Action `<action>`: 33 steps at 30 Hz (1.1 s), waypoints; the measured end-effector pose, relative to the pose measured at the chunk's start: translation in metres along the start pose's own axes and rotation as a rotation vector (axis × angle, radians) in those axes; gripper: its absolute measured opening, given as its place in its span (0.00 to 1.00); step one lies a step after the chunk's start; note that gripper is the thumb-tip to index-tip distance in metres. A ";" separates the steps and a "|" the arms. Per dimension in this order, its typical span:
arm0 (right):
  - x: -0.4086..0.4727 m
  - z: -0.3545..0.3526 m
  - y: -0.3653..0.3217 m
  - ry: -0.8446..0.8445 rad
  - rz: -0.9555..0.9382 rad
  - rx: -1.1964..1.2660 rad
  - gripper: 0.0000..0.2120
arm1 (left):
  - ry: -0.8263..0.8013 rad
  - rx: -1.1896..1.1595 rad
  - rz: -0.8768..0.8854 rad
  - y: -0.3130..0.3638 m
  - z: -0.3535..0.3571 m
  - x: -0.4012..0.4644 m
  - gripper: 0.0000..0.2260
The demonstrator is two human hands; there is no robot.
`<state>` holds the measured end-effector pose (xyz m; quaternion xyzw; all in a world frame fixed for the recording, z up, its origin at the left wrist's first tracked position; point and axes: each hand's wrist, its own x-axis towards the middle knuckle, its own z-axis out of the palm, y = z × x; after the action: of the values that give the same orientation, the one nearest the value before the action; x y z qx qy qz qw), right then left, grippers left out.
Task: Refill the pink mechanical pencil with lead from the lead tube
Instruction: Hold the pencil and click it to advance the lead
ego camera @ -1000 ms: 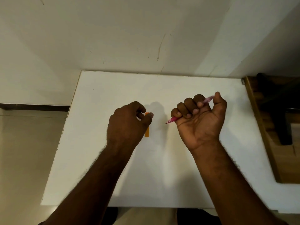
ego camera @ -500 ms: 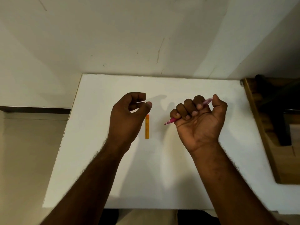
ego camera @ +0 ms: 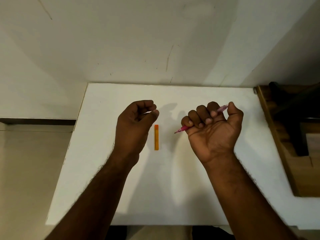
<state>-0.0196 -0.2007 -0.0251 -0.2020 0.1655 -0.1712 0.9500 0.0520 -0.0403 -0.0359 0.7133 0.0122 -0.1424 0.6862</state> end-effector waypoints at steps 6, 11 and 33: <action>0.000 0.000 0.002 0.006 0.011 -0.039 0.21 | -0.005 -0.053 -0.044 0.003 -0.002 0.000 0.10; -0.001 0.000 0.001 -0.006 0.019 -0.026 0.23 | -0.006 -0.065 -0.049 0.007 -0.001 -0.003 0.10; 0.002 -0.004 0.005 0.013 0.037 -0.010 0.25 | 0.005 -0.031 -0.066 0.005 -0.003 -0.001 0.07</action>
<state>-0.0181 -0.1981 -0.0313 -0.2024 0.1761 -0.1542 0.9509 0.0529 -0.0379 -0.0308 0.7021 0.0393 -0.1630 0.6921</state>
